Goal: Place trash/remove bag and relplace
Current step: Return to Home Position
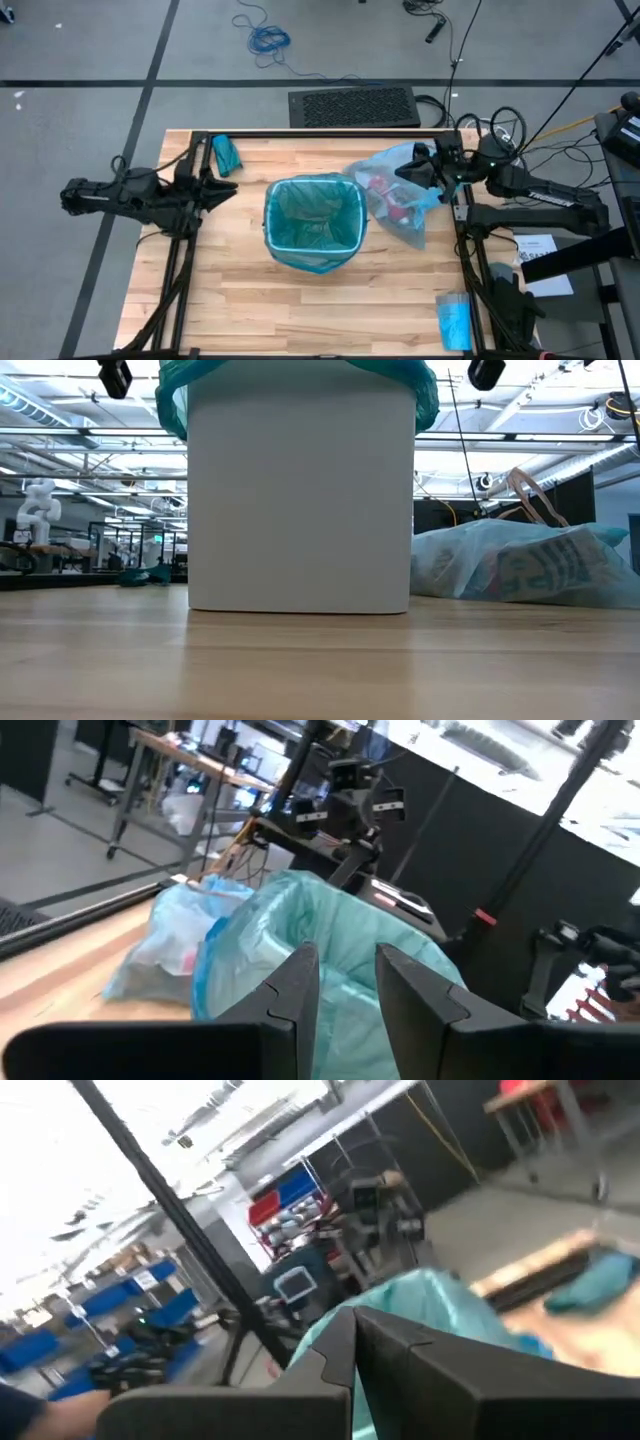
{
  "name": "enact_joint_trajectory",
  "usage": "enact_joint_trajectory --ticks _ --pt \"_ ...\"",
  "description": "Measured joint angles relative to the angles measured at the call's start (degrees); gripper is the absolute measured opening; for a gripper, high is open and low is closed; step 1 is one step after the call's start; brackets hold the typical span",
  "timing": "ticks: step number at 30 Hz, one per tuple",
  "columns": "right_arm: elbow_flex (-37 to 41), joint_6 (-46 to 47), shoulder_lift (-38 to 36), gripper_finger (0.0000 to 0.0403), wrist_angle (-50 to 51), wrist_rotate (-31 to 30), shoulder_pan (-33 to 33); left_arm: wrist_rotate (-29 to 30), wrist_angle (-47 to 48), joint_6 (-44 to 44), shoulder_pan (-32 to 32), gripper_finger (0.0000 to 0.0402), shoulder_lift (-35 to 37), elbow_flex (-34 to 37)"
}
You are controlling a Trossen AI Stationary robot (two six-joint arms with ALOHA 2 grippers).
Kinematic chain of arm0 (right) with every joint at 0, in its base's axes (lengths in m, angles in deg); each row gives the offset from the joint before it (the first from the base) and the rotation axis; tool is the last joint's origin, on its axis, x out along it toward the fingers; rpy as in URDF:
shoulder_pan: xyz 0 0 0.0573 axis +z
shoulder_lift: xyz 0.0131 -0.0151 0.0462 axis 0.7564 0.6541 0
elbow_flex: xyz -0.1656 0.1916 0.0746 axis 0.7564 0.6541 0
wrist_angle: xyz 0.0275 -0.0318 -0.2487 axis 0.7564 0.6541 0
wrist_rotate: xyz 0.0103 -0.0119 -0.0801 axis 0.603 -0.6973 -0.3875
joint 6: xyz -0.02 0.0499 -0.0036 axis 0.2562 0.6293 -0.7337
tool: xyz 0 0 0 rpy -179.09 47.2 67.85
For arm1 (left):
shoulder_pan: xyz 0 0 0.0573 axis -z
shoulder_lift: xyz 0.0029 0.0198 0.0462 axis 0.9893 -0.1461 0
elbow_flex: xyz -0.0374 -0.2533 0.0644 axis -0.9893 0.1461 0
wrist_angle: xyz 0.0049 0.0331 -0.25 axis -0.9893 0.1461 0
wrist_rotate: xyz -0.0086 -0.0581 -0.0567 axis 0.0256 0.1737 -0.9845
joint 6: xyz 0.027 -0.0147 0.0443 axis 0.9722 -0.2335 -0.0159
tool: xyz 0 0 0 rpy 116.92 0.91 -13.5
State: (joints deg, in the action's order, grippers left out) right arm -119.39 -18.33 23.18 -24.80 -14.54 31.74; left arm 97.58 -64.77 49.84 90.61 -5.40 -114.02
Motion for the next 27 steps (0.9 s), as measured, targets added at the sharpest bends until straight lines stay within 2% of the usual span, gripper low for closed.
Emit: enact_joint_trajectory --ticks 5,9,13,15,21,27 --pt "0.0 4.6 -1.2 0.0 11.6 -0.2 1.0 -0.5 1.7 -1.5 0.0 0.0097 0.4 -0.1" --pt "0.0 -0.1 -1.1 0.0 15.5 -6.6 2.7 0.0 1.9 -1.4 0.0 0.0097 -0.1 -0.1" --pt "0.0 -10.4 -1.6 0.0 13.5 -7.5 4.6 3.1 3.3 -8.5 0.0 0.0097 -0.3 -0.1" --pt "0.0 -13.6 -1.9 0.0 13.5 -8.0 5.9 3.3 6.3 -9.3 0.0 0.0097 -0.3 -0.1" --pt "0.0 -13.7 -3.0 0.0 26.9 -12.8 7.0 2.0 13.9 -5.3 0.0 0.0097 0.5 -0.1" --pt "0.0 -30.9 -4.1 0.0 18.3 -13.7 10.5 5.1 14.6 4.6 0.0 0.0097 1.8 0.3"
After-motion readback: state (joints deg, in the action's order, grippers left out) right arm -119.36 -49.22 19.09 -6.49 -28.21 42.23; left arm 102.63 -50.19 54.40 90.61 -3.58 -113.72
